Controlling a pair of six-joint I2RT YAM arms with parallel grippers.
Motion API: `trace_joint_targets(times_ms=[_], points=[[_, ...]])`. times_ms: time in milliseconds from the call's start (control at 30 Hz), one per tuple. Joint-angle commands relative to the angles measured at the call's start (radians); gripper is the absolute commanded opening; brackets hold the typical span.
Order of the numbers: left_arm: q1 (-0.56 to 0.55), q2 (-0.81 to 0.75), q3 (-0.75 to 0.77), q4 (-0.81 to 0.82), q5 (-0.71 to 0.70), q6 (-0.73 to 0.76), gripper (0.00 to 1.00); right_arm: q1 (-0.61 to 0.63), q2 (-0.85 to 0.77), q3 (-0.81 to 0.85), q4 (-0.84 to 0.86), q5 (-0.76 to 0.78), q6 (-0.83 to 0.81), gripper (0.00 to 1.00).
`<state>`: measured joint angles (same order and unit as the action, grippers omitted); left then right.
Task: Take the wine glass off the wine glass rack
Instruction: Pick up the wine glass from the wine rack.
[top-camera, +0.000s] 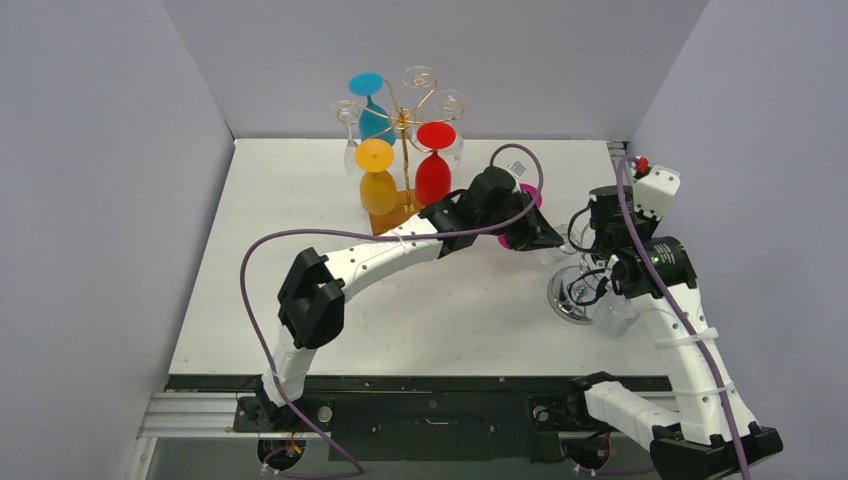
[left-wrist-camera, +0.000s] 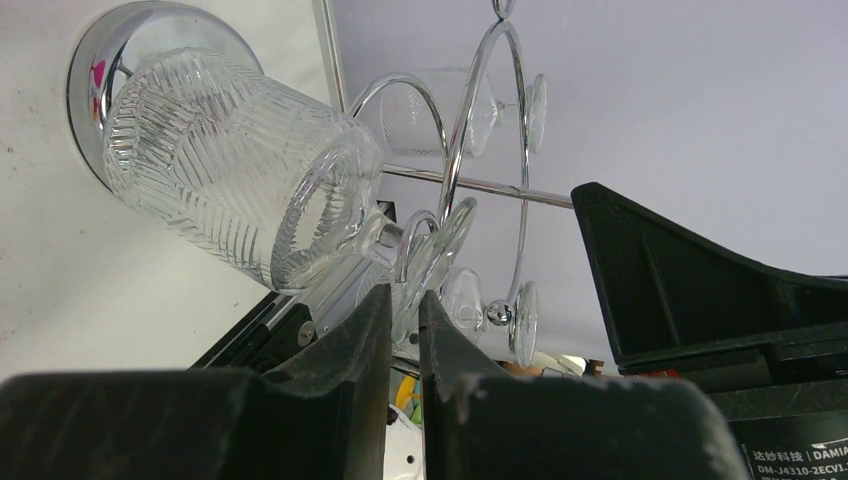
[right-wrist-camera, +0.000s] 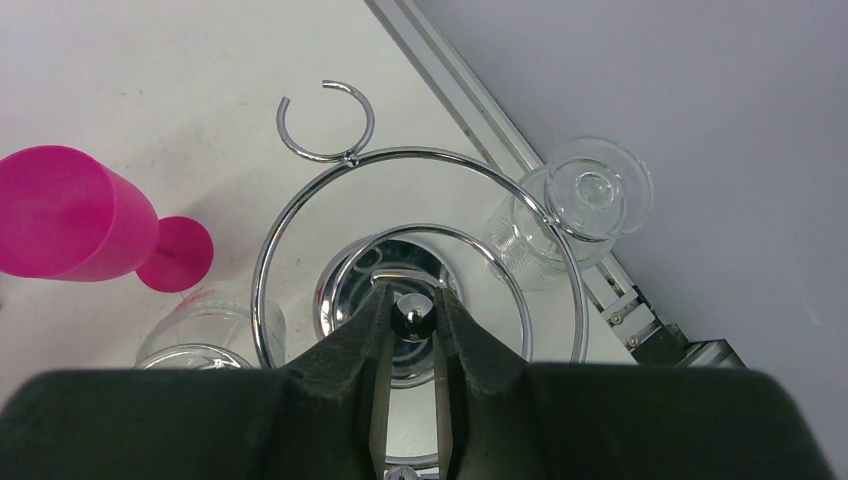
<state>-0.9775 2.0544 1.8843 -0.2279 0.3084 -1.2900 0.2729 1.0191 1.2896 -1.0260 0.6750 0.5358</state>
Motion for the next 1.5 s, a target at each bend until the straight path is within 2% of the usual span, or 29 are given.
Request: trace_joint_targets(times_ms=[0,333,533,800,1467], points=[[0.027,-0.019,0.107,0.174,-0.04,-0.043,0.0,0.03,-0.016,-0.009,-0.004,0.043,0.017,0.0],[0.03,-0.015,0.116,0.169,-0.033,-0.124,0.0,0.061,-0.035,-0.035,0.008,0.052,0.021,0.0],[0.027,-0.031,0.05,0.258,-0.067,-0.178,0.0,0.079,-0.043,-0.048,0.012,0.057,0.027,0.0],[0.026,-0.033,0.046,0.268,-0.089,-0.224,0.0,0.083,-0.051,-0.052,0.013,0.058,0.026,0.0],[0.028,-0.11,-0.027,0.26,-0.024,-0.116,0.0,0.083,-0.051,-0.044,0.011,0.052,0.031,0.0]])
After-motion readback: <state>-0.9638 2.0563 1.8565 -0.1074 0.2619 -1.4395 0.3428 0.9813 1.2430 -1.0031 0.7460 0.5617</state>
